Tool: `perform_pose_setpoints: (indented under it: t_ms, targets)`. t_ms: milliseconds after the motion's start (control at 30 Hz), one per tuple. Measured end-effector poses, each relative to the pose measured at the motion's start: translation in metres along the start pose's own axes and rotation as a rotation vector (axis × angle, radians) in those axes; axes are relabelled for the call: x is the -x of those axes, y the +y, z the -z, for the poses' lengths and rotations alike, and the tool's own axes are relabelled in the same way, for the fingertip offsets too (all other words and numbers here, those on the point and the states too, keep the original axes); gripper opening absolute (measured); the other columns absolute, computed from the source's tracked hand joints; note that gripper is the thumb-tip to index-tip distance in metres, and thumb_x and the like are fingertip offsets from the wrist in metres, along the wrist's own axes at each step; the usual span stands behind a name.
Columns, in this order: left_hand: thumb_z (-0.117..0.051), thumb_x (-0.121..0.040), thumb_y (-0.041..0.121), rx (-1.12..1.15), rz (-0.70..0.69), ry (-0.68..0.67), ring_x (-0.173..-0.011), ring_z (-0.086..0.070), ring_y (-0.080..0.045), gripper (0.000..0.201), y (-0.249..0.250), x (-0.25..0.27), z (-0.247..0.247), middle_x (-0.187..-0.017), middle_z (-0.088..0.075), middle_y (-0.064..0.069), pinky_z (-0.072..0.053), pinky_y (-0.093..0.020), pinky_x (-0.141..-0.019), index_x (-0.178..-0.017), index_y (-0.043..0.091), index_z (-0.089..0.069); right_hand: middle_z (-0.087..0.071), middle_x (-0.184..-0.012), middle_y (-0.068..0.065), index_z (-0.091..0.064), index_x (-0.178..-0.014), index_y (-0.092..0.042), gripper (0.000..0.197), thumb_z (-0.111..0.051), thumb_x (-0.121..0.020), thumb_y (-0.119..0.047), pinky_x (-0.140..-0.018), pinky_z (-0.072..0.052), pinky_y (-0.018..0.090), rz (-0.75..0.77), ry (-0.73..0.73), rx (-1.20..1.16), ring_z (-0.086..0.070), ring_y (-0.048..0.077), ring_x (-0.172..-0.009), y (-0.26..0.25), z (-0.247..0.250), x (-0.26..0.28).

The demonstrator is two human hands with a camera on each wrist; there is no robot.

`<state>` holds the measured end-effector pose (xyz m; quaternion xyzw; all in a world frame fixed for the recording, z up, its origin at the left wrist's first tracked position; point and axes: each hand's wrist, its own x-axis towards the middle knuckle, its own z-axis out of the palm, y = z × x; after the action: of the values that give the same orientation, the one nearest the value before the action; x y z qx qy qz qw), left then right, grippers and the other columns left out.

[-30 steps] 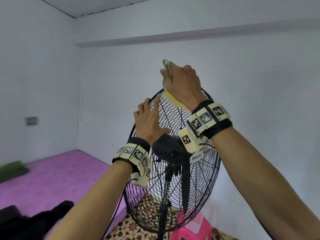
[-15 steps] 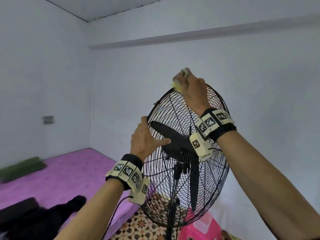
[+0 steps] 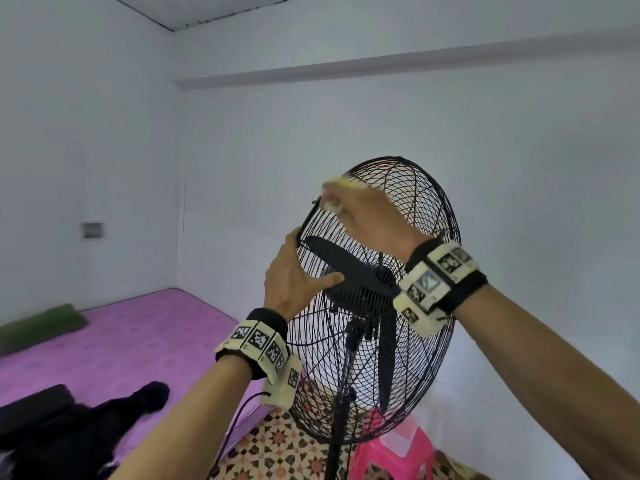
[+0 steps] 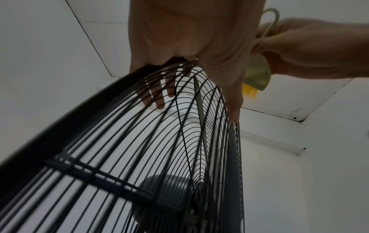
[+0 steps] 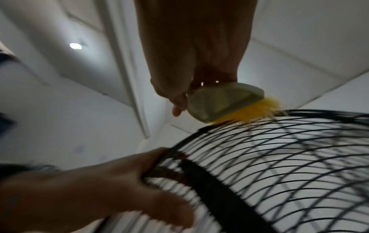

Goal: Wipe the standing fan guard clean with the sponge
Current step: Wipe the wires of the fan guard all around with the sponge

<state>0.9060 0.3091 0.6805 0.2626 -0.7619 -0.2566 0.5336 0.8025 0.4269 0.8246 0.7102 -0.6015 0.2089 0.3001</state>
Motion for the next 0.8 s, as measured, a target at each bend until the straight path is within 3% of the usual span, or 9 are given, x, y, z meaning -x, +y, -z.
perform_pose_setpoints:
  t_ms: [67,133,200,267,400,500,567,667,800]
  targets:
    - [-0.092,-0.063,0.062,-0.010,0.015,-0.004,-0.129,-0.058,-0.025,0.115,-0.002,-0.001,0.002,-0.146,-0.058,0.000,-0.049,-0.044,-0.104,-0.154,0.028,-0.030,-0.070,-0.119,0.004,-0.065,-0.108,-0.019,0.021,-0.056,-0.098,-0.002,-0.075,-0.052,0.016,0.121,-0.180,-0.018,-0.058,-0.002,-0.066,-0.018,-0.004,0.014]
    - [-0.091,-0.063,0.064,-0.014,0.030,-0.002,-0.128,-0.058,-0.027,0.115,-0.004,-0.001,0.004,-0.146,-0.058,-0.001,-0.050,-0.048,-0.103,-0.153,0.028,-0.031,-0.070,-0.122,-0.001,-0.063,-0.094,-0.025,0.028,-0.055,-0.098,0.001,-0.060,-0.045,0.007,0.151,-0.224,-0.179,-0.056,-0.006,-0.055,-0.021,0.004,0.015]
    - [-0.092,-0.063,0.062,-0.004,0.026,0.010,-0.127,-0.059,-0.025,0.112,-0.004,0.000,0.005,-0.143,-0.060,0.001,-0.050,-0.046,-0.103,-0.152,0.031,-0.032,-0.072,-0.111,-0.007,-0.067,-0.090,-0.016,0.025,-0.053,-0.097,0.003,-0.067,-0.055,0.021,0.091,-0.065,-0.229,-0.063,-0.006,-0.065,-0.006,0.011,0.006]
    - [-0.093,-0.063,0.061,0.000,0.013,0.013,-0.126,-0.059,-0.023,0.111,-0.002,0.003,0.004,-0.142,-0.061,0.002,-0.050,-0.044,-0.102,-0.151,0.032,-0.032,-0.073,-0.118,0.000,-0.066,-0.084,-0.009,0.021,-0.056,-0.091,0.008,-0.097,-0.054,0.043,0.028,0.109,-0.107,-0.070,0.013,-0.110,0.010,0.013,-0.003]
    - [-0.093,-0.064,0.059,0.005,0.005,0.014,-0.126,-0.058,-0.022,0.111,0.001,0.003,0.000,-0.143,-0.060,0.003,-0.046,-0.036,-0.097,-0.153,0.029,-0.032,-0.054,-0.149,-0.003,-0.061,-0.082,-0.017,0.020,-0.067,-0.085,0.002,-0.113,-0.039,0.049,0.032,-0.124,0.117,-0.060,0.025,-0.125,-0.007,-0.003,0.010]
    - [-0.092,-0.063,0.062,-0.010,0.016,0.012,-0.127,-0.059,-0.025,0.113,-0.002,0.000,0.001,-0.144,-0.060,0.000,-0.048,-0.040,-0.099,-0.152,0.027,-0.033,-0.058,-0.144,-0.010,-0.050,-0.071,-0.022,0.036,-0.061,-0.079,0.010,-0.093,-0.049,0.021,0.148,-0.198,-0.155,-0.059,0.015,-0.127,-0.017,-0.003,0.027]
    - [-0.094,-0.062,0.060,0.005,0.016,0.018,-0.130,-0.057,-0.023,0.113,-0.004,0.000,0.003,-0.146,-0.059,0.001,-0.045,-0.036,-0.100,-0.152,0.028,-0.033,-0.056,-0.146,-0.007,-0.052,-0.073,-0.019,0.033,-0.057,-0.086,0.011,-0.079,-0.049,0.008,0.097,-0.040,-0.257,-0.056,0.019,-0.131,-0.005,0.000,0.027]
    - [-0.095,-0.061,0.059,0.027,-0.001,0.025,-0.129,-0.057,-0.020,0.113,-0.003,0.003,0.003,-0.145,-0.059,0.004,-0.045,-0.034,-0.099,-0.152,0.031,-0.033,-0.056,-0.147,0.002,-0.061,-0.080,-0.010,0.018,-0.060,-0.091,0.004,-0.077,-0.046,0.010,-0.058,0.268,-0.103,-0.069,0.033,-0.112,0.021,-0.003,0.019]
    - [-0.094,-0.063,0.057,0.016,-0.002,0.020,-0.125,-0.060,-0.022,0.111,-0.002,0.002,0.000,-0.142,-0.061,0.002,-0.047,-0.035,-0.096,-0.151,0.029,-0.034,-0.066,-0.125,-0.012,-0.068,-0.113,-0.015,0.038,-0.065,-0.083,0.008,-0.064,-0.053,0.009,0.082,0.174,-0.155,-0.072,0.022,-0.081,0.007,-0.028,0.055]
